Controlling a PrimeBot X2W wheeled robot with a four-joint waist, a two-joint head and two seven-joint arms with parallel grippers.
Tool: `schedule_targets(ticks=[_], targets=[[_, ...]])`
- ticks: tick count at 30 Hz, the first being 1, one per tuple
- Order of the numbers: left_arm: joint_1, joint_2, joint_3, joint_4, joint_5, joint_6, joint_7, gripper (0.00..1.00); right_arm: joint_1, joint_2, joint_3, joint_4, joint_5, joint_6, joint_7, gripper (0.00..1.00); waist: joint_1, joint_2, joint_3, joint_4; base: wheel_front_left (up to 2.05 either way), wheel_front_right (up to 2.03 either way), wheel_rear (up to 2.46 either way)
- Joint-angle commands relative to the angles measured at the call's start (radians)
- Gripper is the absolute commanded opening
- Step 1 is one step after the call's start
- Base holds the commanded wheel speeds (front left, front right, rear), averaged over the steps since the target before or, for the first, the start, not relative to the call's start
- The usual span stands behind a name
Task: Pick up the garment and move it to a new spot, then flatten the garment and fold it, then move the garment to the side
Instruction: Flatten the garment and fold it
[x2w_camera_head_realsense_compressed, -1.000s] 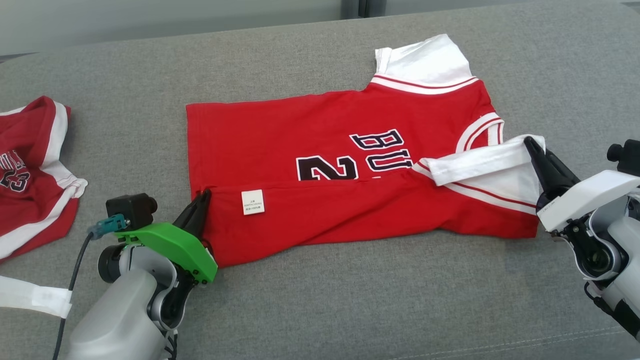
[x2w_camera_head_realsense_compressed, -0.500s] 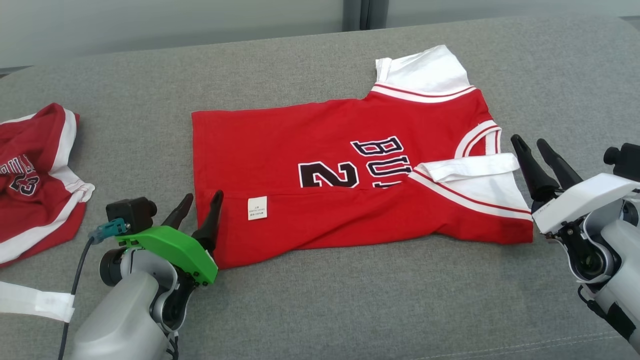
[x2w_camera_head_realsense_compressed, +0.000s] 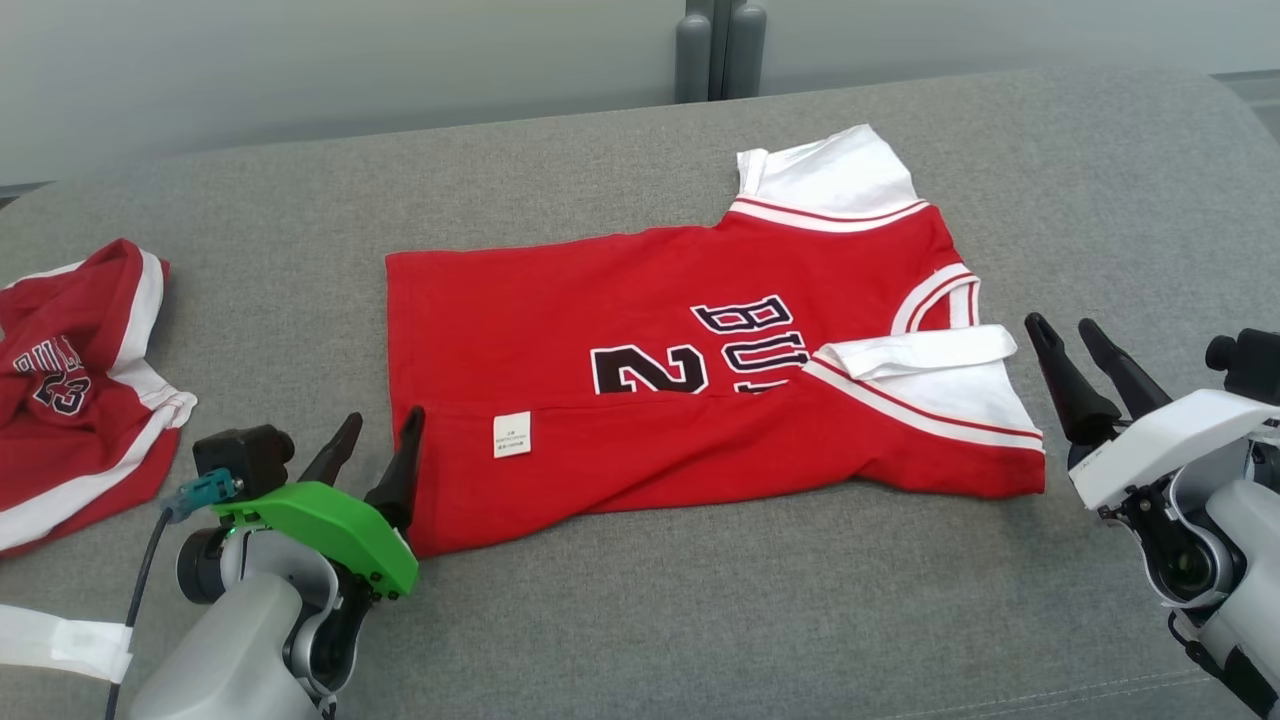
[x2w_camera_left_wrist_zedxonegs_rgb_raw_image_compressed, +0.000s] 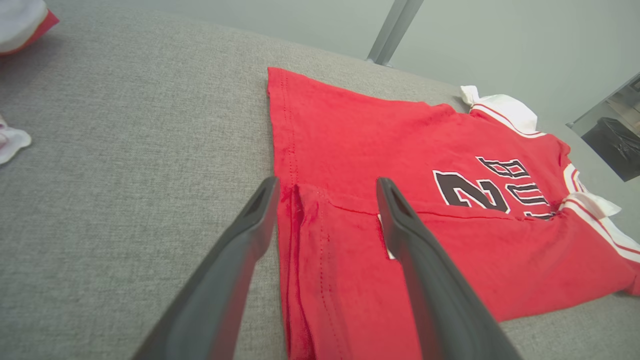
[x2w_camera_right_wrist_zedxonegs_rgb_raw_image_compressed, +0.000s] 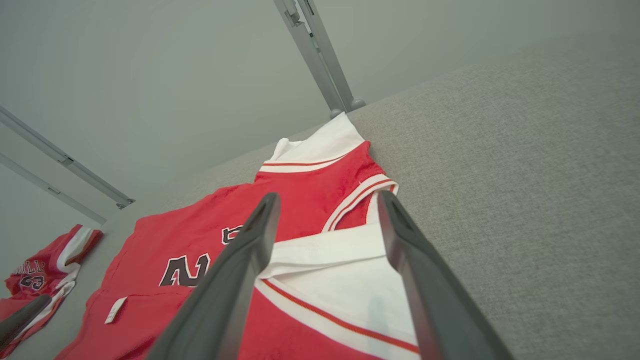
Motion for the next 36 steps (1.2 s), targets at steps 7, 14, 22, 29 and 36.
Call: schedule_targets(ticks=[7, 14, 22, 29, 36], targets=[[0.06, 0.032, -0.009, -0.059, 0.001, 0.063, 0.033, 1.0, 0.027, -0.023, 0.028, 0.055, -0.038, 0.0, 0.009, 1.0, 0.0, 0.0, -0.02, -0.007, 0.0, 0.0, 0.0], [0.087, 0.068, -0.038, -0.146, 0.001, 0.153, 0.162, 1.0, -0.01, 0.001, 0.073, 0.151, -0.069, 0.0, 0.134, 1.0, 0.0, 0.0, -0.022, -0.009, 0.0, 0.0, 0.0], [0.111, 0.11, -0.064, -0.271, -0.009, 0.243, 0.29, 1.0, -0.048, 0.048, 0.08, 0.237, -0.06, 0.0, 0.303, 1.0, 0.0, 0.0, -0.017, -0.004, 0.0, 0.0, 0.0], [0.124, 0.125, -0.074, -0.321, -0.011, 0.27, 0.321, 1.0, -0.064, 0.08, 0.057, 0.294, -0.053, 0.0, 0.372, 1.0, 0.0, 0.0, -0.011, 0.001, 0.0, 0.0, 0.0], [0.111, 0.126, -0.091, -0.326, -0.015, 0.269, 0.366, 1.0, -0.063, 0.098, 0.047, 0.297, -0.05, 0.0, 0.424, 1.0, 0.0, 0.0, 0.003, 0.003, 0.0, 0.0, 0.0]])
